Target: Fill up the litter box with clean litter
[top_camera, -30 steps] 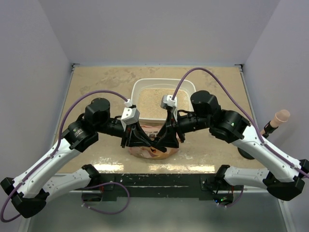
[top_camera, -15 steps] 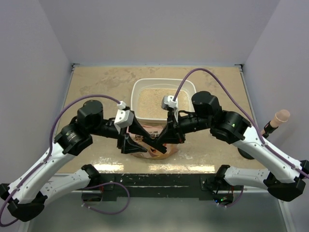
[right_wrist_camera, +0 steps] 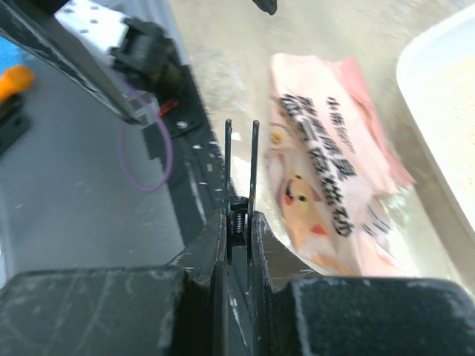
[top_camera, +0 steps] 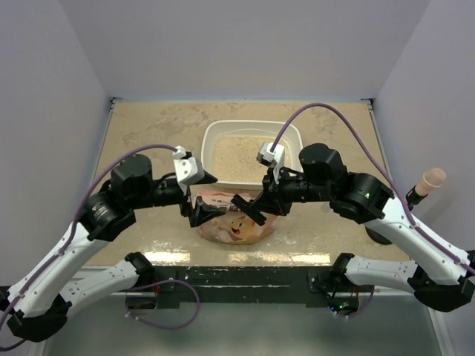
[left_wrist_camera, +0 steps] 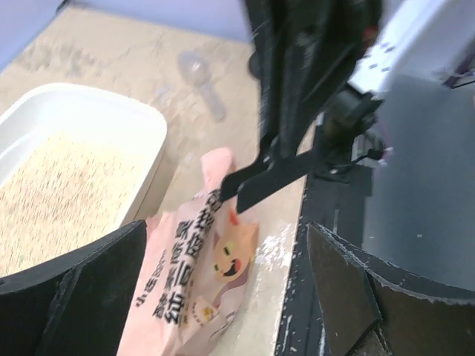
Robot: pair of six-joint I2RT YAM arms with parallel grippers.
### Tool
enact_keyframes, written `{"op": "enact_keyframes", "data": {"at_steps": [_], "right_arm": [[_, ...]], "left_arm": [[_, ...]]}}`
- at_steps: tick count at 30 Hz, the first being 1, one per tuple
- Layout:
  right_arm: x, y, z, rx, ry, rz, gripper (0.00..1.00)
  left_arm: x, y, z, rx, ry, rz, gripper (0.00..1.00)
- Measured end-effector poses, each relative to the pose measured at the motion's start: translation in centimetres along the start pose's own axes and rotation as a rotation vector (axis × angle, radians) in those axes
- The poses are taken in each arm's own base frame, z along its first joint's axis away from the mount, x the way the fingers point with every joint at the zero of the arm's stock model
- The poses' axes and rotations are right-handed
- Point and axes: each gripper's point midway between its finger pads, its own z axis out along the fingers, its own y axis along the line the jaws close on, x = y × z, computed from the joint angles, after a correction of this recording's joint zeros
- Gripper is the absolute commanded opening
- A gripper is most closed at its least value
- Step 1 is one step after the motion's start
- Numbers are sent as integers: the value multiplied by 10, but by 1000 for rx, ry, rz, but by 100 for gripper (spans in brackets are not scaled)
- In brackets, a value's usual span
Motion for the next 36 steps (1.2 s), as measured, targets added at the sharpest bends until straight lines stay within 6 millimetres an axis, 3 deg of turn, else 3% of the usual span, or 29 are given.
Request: {"op": "enact_keyframes", "data": {"at_steps": [3,7,11,14,20,23,30,36], "right_arm": [[7,-18,-3,108,22,29,0],[10,-32,-10,196,24,50,0],[15,-39,-14,236,16,59,0],[20,-42,-15,245,20,64,0],[29,-50,-11,257,37,78,0],[32,-52,-7,247,42,80,0],[35,-72,7,223,40,90,0],[35,-80,22,166,25,66,0]], "left_arm": [[28,21,14,-70,81,-28,95],[85,42,32,-120,230,-82,96],[130,51,43,-124,335,-110,96],[148,51,46,-115,360,-113,96],[155,56,53,-92,352,-94,94],[159,61,57,-86,356,-97,87],[176,67,61,-61,383,-119,50],[181,62,63,-18,388,-126,25]]}}
